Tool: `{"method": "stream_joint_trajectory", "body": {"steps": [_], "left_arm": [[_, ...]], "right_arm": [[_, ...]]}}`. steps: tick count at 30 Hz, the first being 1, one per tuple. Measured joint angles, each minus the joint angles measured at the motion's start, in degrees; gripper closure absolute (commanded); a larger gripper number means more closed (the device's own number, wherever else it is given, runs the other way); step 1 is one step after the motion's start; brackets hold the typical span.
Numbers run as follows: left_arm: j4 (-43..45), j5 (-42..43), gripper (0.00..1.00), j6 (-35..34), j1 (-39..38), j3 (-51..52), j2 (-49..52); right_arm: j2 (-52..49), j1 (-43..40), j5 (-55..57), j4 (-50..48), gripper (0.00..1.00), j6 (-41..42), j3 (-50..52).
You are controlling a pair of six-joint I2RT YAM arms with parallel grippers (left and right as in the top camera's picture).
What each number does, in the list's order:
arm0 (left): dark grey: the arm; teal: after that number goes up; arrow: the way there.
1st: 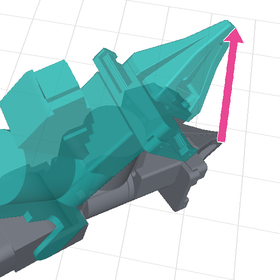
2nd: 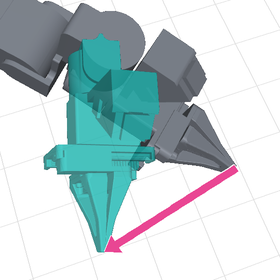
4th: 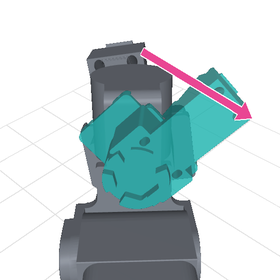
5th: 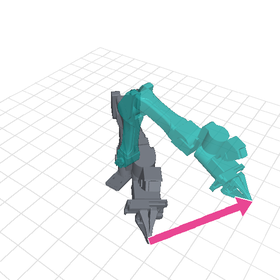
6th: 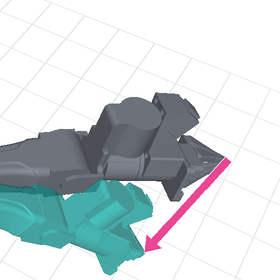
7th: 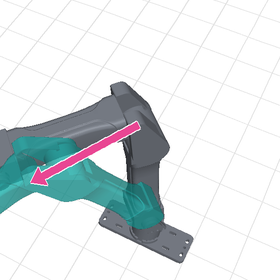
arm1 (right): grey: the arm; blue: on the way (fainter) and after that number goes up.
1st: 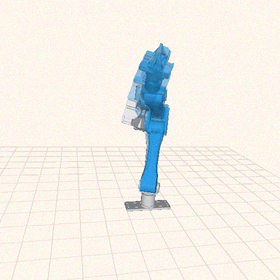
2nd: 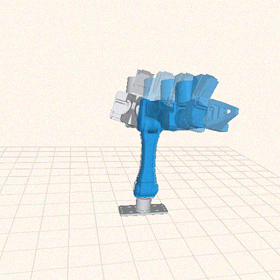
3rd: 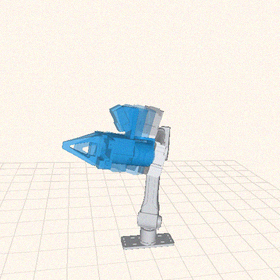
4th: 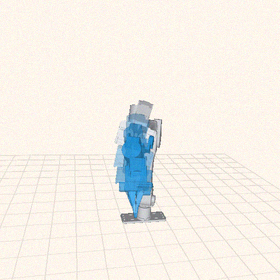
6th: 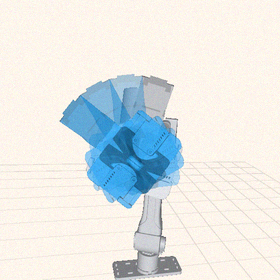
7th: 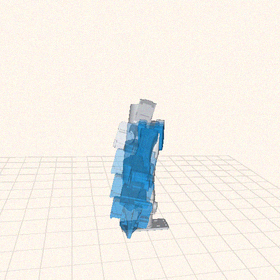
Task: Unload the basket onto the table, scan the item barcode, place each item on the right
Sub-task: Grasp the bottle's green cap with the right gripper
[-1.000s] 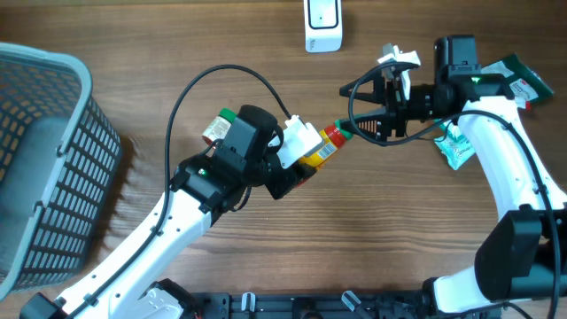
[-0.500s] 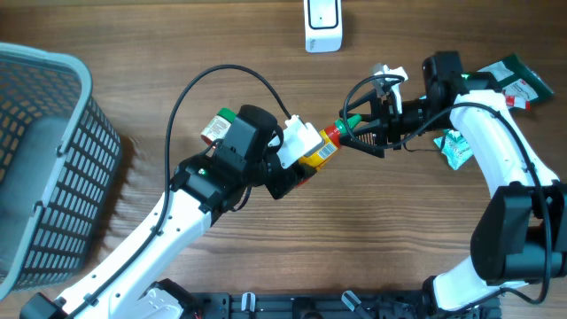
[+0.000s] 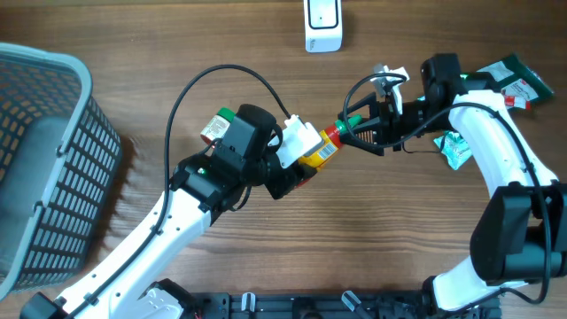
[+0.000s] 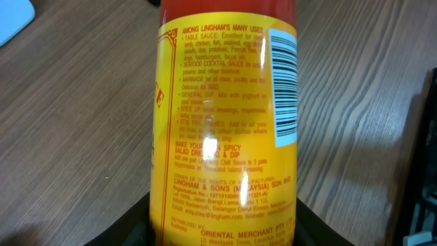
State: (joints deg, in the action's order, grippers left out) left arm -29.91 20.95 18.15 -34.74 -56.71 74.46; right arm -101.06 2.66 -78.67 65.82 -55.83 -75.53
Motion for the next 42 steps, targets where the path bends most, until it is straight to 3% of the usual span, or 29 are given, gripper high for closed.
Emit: {"method": "stream_joint_trajectory", "body": {"steps": [4, 12, 22, 37, 42], "left_arm": [[0.0, 0.0, 0.87, 0.0, 0.0, 0.0, 0.0], [0.0, 0.0, 0.87, 0.0, 0.0, 0.0, 0.0], [0.0, 0.0, 0.87, 0.0, 0.2, 0.0, 0.0], [-0.1, -0.1, 0.87, 0.0, 1.2, 0.0, 0.0], [0.0, 0.0, 0.86, 0.4, 1.2, -0.2, 0.0]], "right_arm": [[0.0, 2.9, -0.5, -1.4, 0.35, 0.0, 0.0], [0.0, 2.9, -0.8, -5.5, 0.35, 2.3, 0.0], [0.0, 1.6, 0.4, -2.1, 0.35, 3.7, 0.1], [0.0, 1.6, -1.0, -2.6, 0.54, 3.7, 0.1], [0.0, 1.5, -2.0, -2.7, 0.73, 5.1, 0.1]]}}
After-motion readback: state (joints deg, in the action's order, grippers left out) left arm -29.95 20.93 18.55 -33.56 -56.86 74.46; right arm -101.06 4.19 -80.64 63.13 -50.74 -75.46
